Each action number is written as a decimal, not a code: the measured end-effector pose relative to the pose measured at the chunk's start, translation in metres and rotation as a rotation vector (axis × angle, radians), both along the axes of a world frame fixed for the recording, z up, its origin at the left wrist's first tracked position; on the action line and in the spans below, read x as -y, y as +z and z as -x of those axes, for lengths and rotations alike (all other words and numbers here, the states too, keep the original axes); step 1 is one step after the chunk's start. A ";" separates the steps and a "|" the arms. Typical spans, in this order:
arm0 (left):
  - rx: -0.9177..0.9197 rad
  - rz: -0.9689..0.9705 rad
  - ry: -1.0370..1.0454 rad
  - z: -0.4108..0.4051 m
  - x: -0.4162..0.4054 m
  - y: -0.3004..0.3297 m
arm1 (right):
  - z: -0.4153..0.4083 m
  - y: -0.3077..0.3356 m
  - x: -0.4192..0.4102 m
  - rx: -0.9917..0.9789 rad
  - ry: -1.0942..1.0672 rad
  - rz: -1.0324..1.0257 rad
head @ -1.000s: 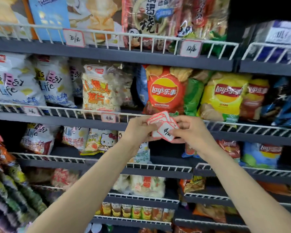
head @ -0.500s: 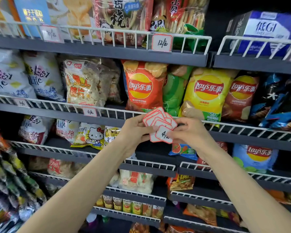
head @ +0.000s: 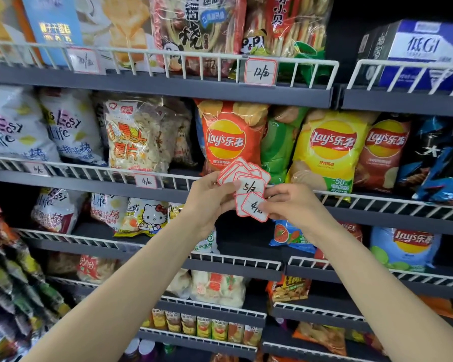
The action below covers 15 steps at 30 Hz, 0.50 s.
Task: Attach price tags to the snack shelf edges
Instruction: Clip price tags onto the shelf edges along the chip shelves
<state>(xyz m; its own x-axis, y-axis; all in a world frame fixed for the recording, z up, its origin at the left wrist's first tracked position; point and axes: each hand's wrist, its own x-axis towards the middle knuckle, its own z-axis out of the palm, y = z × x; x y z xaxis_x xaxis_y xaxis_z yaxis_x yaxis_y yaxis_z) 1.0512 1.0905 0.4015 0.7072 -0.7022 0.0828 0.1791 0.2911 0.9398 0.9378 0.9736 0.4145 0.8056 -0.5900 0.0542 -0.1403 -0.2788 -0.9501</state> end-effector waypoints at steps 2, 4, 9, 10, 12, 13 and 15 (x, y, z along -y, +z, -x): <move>0.028 -0.008 0.038 -0.002 -0.001 0.001 | 0.001 0.003 -0.001 0.001 -0.006 0.020; 0.087 -0.043 0.086 -0.004 -0.002 0.000 | 0.003 0.005 -0.002 0.032 -0.029 0.038; 0.168 -0.079 0.089 -0.007 -0.004 0.000 | 0.002 0.007 -0.006 0.153 -0.173 0.102; 0.173 -0.078 0.067 -0.006 -0.004 0.000 | -0.001 0.006 -0.007 0.146 -0.185 0.128; 0.191 -0.064 0.016 -0.004 -0.004 0.000 | -0.007 0.004 -0.010 0.131 -0.185 0.178; 0.211 -0.063 0.005 -0.004 -0.004 0.000 | -0.010 0.003 -0.011 0.123 -0.186 0.207; 0.261 -0.077 0.018 -0.004 -0.006 -0.001 | -0.013 0.001 -0.014 0.107 -0.188 0.254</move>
<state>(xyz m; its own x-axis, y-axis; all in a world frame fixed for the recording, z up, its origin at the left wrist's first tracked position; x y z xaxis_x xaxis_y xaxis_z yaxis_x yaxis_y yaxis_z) 1.0554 1.0961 0.4005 0.6817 -0.7007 0.2105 -0.0767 0.2177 0.9730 0.9513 0.9872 0.4155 0.6655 -0.6847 0.2971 -0.1151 -0.4874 -0.8656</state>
